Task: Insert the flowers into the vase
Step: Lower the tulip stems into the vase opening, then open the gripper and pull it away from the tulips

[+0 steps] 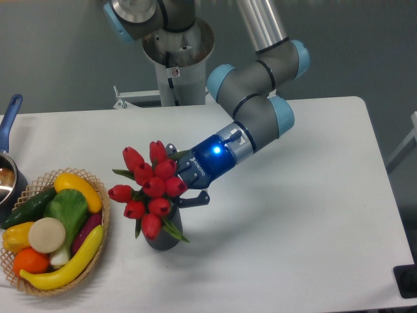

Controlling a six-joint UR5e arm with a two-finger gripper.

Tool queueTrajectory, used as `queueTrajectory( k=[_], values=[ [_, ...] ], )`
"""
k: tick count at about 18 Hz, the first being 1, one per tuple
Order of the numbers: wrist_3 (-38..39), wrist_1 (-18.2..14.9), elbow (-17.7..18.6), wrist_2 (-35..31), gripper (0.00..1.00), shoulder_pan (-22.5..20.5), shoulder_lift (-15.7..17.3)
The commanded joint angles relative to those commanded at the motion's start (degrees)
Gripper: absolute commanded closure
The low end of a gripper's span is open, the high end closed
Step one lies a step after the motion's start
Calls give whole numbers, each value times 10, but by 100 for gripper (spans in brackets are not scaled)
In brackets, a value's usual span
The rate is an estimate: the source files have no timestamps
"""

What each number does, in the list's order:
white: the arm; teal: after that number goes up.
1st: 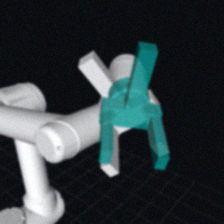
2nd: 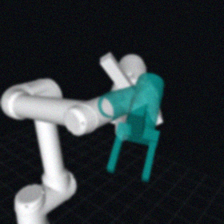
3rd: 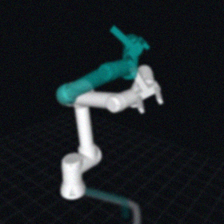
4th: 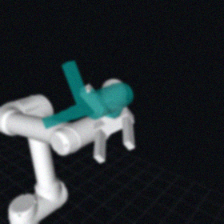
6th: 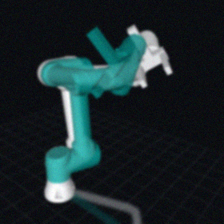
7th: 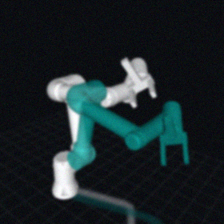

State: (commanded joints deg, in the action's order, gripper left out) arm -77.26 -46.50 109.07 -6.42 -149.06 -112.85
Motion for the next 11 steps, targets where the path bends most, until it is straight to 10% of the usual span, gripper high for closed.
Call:
queueTrajectory(
  k=[11],
  values=[
    [0, 4, 4, -55, 11, -5, 2]
  ],
)
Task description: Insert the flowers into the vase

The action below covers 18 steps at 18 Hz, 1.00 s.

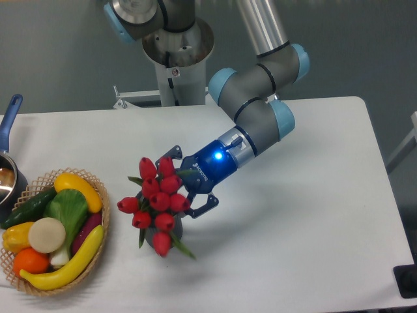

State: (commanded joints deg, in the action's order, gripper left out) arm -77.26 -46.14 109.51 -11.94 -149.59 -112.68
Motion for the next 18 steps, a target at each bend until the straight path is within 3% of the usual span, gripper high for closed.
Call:
queueTrajectory(
  k=[3, 7, 11, 18],
  values=[
    [0, 2, 4, -19, 0, -4, 1],
    [3, 2, 9, -112, 0, -16, 38],
    [2, 2, 9, -137, 0, -54, 80],
    [1, 3, -38, -276, 0, -122, 119]
  ],
)
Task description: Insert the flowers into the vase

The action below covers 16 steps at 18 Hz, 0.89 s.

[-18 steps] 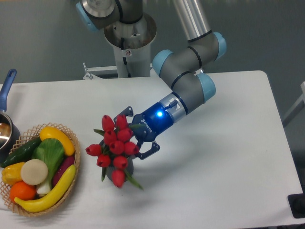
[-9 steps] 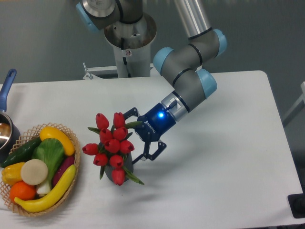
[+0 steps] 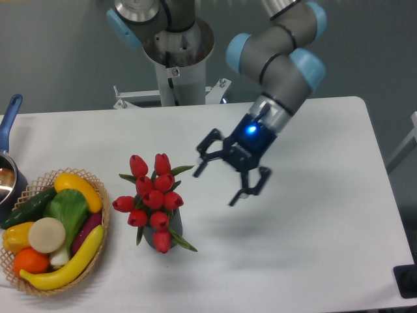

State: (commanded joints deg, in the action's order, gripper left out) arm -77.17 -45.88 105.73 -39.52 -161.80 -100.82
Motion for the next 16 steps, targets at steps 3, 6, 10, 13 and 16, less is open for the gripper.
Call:
queueTrajectory(
  k=[3, 6, 10, 13, 16],
  values=[
    [1, -1, -11, -72, 0, -39, 27],
    [-1, -3, -34, -100, 0, -62, 40],
    [-56, -26, -61, -209, 0, -84, 70],
    [-175, -104, -76, -276, 0, -110, 91],
    [-291, -166, -91, -310, 0, -142, 101]
  ],
)
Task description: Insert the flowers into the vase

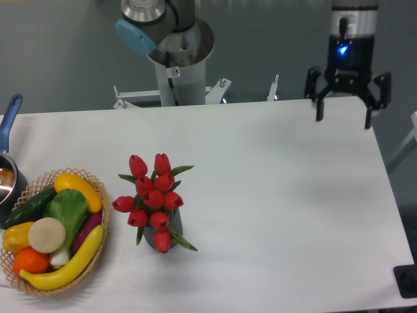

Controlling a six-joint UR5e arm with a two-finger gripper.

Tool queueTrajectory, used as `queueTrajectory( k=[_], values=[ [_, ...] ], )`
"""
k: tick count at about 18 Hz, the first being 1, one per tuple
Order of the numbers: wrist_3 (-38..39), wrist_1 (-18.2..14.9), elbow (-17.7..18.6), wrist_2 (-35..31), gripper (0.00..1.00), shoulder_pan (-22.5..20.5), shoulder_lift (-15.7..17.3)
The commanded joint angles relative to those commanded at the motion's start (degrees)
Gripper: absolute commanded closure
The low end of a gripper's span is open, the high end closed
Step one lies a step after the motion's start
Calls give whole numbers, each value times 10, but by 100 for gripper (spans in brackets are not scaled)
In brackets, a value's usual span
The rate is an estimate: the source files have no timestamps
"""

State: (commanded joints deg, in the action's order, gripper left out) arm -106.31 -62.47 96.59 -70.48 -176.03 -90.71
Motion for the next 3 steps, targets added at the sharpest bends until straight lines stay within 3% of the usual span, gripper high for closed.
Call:
queueTrajectory(
  k=[3],
  values=[
    [-65, -16, 6, 0, 0, -33, 9]
  ],
)
